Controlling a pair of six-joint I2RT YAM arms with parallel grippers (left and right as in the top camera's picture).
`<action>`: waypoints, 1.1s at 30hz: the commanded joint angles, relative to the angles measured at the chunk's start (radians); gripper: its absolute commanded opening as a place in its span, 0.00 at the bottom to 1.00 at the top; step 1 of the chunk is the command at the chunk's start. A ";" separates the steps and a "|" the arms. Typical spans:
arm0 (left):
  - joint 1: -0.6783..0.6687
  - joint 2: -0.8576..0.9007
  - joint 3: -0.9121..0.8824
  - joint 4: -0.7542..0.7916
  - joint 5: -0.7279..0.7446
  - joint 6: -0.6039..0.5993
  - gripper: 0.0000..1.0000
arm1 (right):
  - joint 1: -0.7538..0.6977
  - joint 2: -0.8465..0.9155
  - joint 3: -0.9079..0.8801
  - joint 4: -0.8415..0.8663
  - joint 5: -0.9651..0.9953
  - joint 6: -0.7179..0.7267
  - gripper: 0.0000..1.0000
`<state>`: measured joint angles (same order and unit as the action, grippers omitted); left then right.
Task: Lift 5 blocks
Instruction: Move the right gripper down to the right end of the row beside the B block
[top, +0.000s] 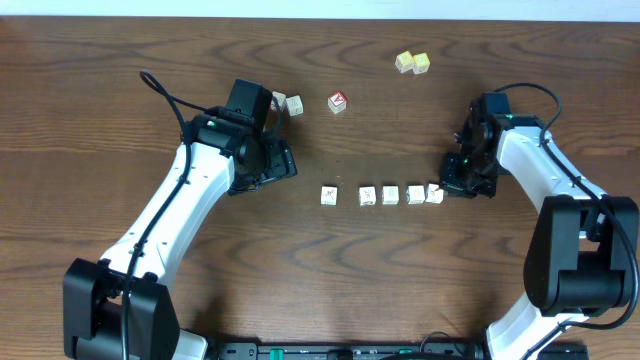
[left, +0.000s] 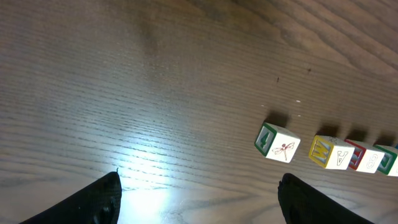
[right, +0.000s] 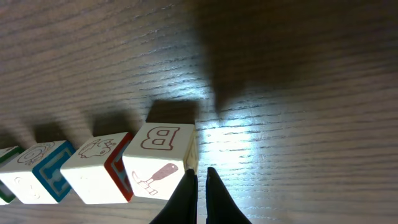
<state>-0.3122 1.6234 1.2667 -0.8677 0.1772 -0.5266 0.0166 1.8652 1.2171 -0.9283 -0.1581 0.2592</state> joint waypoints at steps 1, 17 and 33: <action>0.003 0.006 -0.003 -0.008 -0.017 -0.001 0.81 | 0.003 0.003 -0.010 0.010 0.090 0.007 0.06; 0.003 0.006 -0.003 -0.007 -0.017 -0.001 0.81 | 0.011 0.003 -0.051 0.135 -0.057 0.010 0.01; 0.003 0.006 -0.003 -0.007 -0.017 -0.001 0.81 | 0.051 0.003 -0.055 0.132 -0.057 0.042 0.01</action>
<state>-0.3122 1.6234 1.2667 -0.8680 0.1768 -0.5266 0.0624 1.8652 1.1694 -0.7925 -0.2070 0.2699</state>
